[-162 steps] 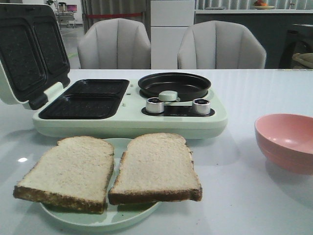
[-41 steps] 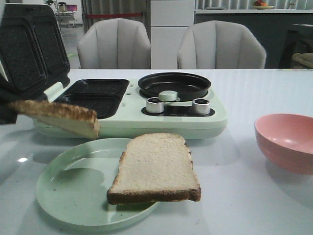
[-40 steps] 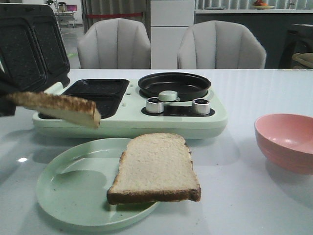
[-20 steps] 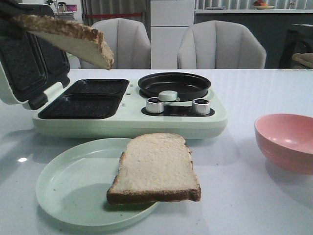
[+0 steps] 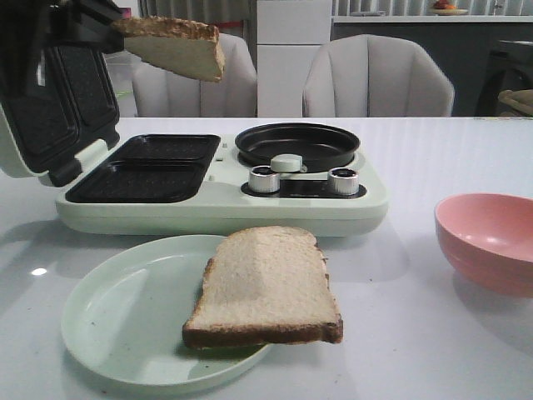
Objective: Make breakfast with bread and shrimp
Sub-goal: 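Lift the bread slice with the left gripper over the waffle plate, then lower the bread onto the waffle plate and open the left gripper, then reach the right gripper to the remaining bread slice and grasp it, then lift the bread with the right gripper over the first slice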
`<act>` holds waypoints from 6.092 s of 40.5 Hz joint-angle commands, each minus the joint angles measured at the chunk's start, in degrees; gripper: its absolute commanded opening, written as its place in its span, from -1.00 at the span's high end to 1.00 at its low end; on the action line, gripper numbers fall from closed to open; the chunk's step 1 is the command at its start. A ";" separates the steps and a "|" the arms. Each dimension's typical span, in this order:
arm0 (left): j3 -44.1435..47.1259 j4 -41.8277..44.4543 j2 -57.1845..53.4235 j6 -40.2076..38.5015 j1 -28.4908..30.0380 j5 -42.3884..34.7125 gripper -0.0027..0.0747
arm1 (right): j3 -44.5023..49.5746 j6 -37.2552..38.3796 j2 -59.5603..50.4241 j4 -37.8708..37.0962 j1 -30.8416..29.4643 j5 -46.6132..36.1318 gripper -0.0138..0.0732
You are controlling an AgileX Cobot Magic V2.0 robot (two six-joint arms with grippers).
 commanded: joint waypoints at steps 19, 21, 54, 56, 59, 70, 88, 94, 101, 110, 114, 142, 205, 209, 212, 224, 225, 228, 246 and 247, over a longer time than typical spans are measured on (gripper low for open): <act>-17.38 -1.75 23.70 -0.66 5.63 -8.84 0.67 | -2.19 -0.07 0.13 0.35 -0.03 -3.99 -0.53; -17.65 -1.75 24.49 -0.66 5.81 -8.59 0.67 | -2.19 -0.07 0.13 0.35 -0.03 -3.99 -0.53; -18.08 -14.56 22.48 -1.09 5.61 -0.70 -0.28 | -2.19 -0.07 0.13 0.35 -0.03 -3.94 -0.53; -18.08 -14.82 21.56 -1.09 4.67 1.76 -0.28 | -2.19 -0.07 0.13 0.35 -0.03 -3.94 -0.53; -18.08 -15.19 19.71 -1.09 3.18 7.88 -0.28 | -2.19 -0.07 0.13 0.35 -0.03 -3.94 -0.53; -18.08 -25.25 10.58 -1.09 -3.17 29.17 -0.28 | -2.19 -0.07 0.13 0.35 -0.03 -3.94 -0.53; -12.83 -61.70 -15.60 -9.43 -6.17 48.58 -0.25 | -2.19 -0.07 0.13 0.35 -0.03 -3.94 -0.53; -4.66 -62.79 -26.26 -9.58 -6.17 48.33 -0.25 | -2.19 -0.07 0.13 0.35 -0.03 -3.94 -0.53; 4.57 -62.79 -38.45 -10.68 -6.17 49.71 -0.25 | -2.19 -0.07 0.13 0.35 -0.03 -3.94 -0.53; 11.15 -53.56 -50.09 -19.48 -6.17 57.02 -0.25 | -2.19 -0.07 0.13 0.35 -0.03 -3.94 -0.53; 11.71 -48.57 -53.12 -23.39 -6.17 61.39 -0.25 | -2.19 -0.07 0.13 0.44 -0.03 -3.94 -0.53; 11.71 -47.92 -57.81 -24.88 -6.17 61.01 -0.25 | 0.32 -15.86 9.94 30.16 9.56 5.99 -0.45; 11.71 -47.92 -57.81 -24.88 -6.17 61.01 -0.25 | -23.11 -22.39 61.85 48.23 21.30 1.71 -0.72; 11.71 -47.92 -57.81 -24.88 -6.17 61.01 -0.25 | -23.11 -22.39 62.49 48.23 21.30 2.61 -0.72; 11.71 -47.92 -57.81 -24.88 -6.17 61.01 -0.25 | -23.11 -22.51 62.73 48.23 21.30 2.94 -0.71; 11.71 -47.92 -57.81 -24.88 -6.17 61.01 -0.25 | -23.11 -23.71 62.73 48.27 21.30 3.35 0.03; 11.71 -47.92 -57.81 -24.88 -6.17 61.01 -0.25 | -23.11 -23.71 62.73 48.27 21.30 3.35 0.11; 11.71 -47.92 -57.81 -24.88 -6.17 61.01 -0.25 | -23.11 -23.71 62.68 48.27 21.30 3.35 0.25; 11.71 -47.92 -57.81 -24.88 -6.17 61.11 -0.25 | -23.11 -23.71 56.08 48.27 21.30 4.44 0.46; 11.71 -47.92 -57.81 -24.88 -6.17 61.11 -0.25 | -23.11 -23.71 55.34 48.27 21.30 4.50 0.46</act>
